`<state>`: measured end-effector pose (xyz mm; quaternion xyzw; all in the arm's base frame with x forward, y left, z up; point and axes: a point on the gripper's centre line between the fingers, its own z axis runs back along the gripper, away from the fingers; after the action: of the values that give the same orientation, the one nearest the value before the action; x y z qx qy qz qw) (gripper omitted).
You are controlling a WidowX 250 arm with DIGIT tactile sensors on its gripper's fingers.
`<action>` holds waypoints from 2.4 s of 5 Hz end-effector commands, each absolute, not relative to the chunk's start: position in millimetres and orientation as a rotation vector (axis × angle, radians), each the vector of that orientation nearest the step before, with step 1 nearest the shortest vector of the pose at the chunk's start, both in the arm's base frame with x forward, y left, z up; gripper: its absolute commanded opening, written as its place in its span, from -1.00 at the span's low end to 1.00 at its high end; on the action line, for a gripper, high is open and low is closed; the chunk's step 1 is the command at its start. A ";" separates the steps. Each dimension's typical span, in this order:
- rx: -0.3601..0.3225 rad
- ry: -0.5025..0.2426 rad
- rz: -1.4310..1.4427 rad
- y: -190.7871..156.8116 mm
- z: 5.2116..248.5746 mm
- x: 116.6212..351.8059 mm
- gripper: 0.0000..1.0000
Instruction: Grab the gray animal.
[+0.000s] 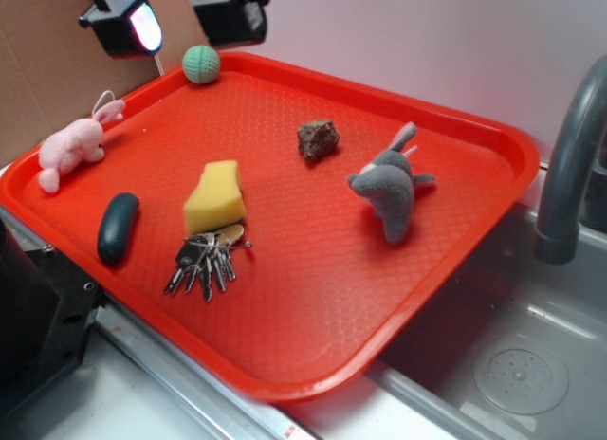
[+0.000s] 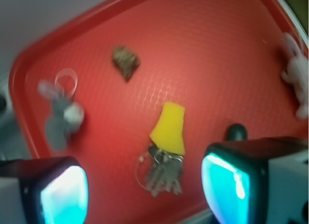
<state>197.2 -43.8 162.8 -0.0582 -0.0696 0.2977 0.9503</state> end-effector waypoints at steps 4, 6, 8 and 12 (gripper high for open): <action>-0.124 -0.229 0.461 -85.2 137.5 248.6 1.00; -0.115 -0.185 0.435 -102.2 85.2 286.1 1.00; -0.097 -0.075 0.416 -100.8 47.8 291.7 -1.00; -0.116 -0.026 0.398 -97.8 46.0 286.3 1.00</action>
<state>276.6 -100.9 35.7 -0.0492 0.0053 0.2057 0.9774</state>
